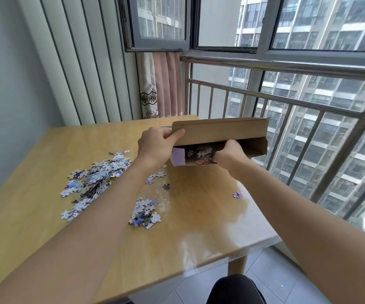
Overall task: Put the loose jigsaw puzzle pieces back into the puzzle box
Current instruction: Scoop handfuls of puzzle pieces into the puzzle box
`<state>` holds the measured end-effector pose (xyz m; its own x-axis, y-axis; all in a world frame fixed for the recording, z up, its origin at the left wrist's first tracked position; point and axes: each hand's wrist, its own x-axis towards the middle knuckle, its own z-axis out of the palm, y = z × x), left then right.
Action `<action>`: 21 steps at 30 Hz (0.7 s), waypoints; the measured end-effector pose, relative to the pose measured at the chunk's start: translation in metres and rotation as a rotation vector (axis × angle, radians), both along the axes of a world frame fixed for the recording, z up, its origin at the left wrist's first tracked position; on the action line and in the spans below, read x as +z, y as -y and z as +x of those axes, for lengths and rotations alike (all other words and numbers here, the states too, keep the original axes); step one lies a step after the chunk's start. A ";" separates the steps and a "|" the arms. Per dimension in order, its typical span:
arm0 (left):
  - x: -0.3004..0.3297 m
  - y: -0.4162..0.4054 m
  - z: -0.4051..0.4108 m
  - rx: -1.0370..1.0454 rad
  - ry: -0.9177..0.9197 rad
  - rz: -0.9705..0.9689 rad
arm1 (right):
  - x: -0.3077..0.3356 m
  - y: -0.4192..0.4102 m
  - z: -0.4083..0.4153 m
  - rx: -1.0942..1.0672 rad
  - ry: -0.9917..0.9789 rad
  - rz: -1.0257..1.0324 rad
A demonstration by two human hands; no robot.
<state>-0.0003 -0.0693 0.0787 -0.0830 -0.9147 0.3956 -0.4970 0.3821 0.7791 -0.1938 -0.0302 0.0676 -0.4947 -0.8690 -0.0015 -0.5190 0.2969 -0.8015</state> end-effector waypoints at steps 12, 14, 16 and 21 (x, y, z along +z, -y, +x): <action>-0.005 -0.001 -0.001 0.019 0.001 -0.031 | -0.006 -0.013 -0.035 0.427 -0.653 -0.165; -0.005 0.000 0.000 0.018 -0.005 -0.034 | -0.006 -0.020 -0.034 0.481 -0.664 -0.264; -0.004 0.000 0.001 0.021 -0.005 -0.043 | -0.007 -0.032 -0.028 0.531 -0.678 -0.378; -0.003 0.000 0.000 0.028 -0.002 -0.040 | -0.024 -0.054 -0.007 0.654 -0.813 -0.393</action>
